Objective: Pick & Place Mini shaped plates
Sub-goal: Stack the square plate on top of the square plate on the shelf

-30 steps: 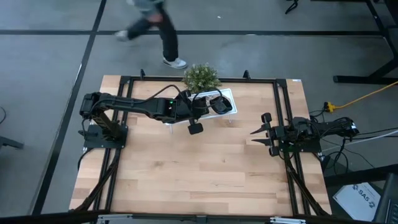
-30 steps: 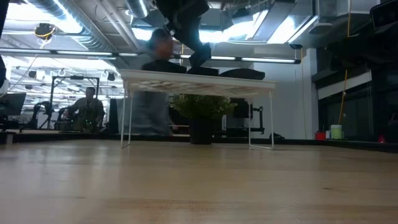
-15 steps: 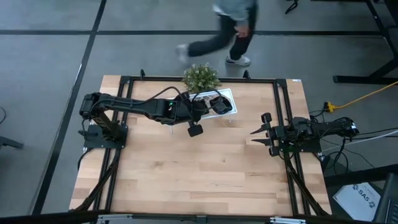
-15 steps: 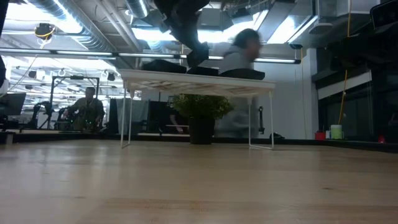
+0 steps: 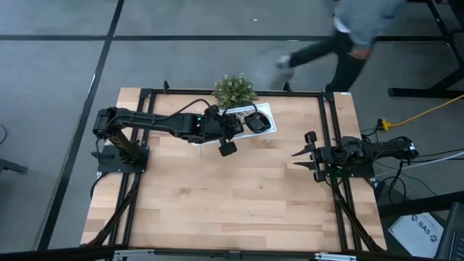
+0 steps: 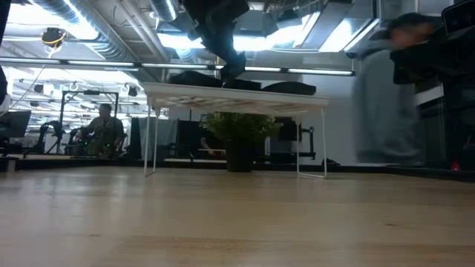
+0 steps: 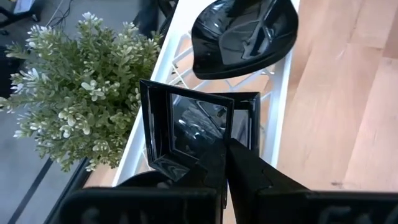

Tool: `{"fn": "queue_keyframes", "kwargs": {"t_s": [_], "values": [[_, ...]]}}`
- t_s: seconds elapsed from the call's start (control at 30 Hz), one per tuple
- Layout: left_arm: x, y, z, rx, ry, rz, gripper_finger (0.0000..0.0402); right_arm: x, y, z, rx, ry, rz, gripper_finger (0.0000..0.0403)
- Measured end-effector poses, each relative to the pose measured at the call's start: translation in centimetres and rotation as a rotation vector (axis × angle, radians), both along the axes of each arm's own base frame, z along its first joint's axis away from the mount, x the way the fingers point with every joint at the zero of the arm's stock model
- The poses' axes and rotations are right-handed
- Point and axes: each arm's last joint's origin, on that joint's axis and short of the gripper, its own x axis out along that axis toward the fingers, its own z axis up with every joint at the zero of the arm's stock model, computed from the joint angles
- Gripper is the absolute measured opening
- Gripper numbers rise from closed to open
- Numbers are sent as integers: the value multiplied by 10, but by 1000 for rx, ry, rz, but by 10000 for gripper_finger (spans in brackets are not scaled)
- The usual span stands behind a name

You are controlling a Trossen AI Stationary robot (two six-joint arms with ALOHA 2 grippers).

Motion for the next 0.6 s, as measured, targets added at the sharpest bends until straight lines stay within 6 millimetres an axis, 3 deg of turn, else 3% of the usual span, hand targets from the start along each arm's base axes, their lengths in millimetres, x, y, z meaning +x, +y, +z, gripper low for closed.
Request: {"fn": "queue_keyframes", "kwargs": {"t_s": [0.3,0.6], "values": [[0,12,-1,-104,-9,-23,9,0,0,0,0,0,0,129],[1,16,0,-99,-29,-1,71,0,0,0,0,0,0,129]]}}
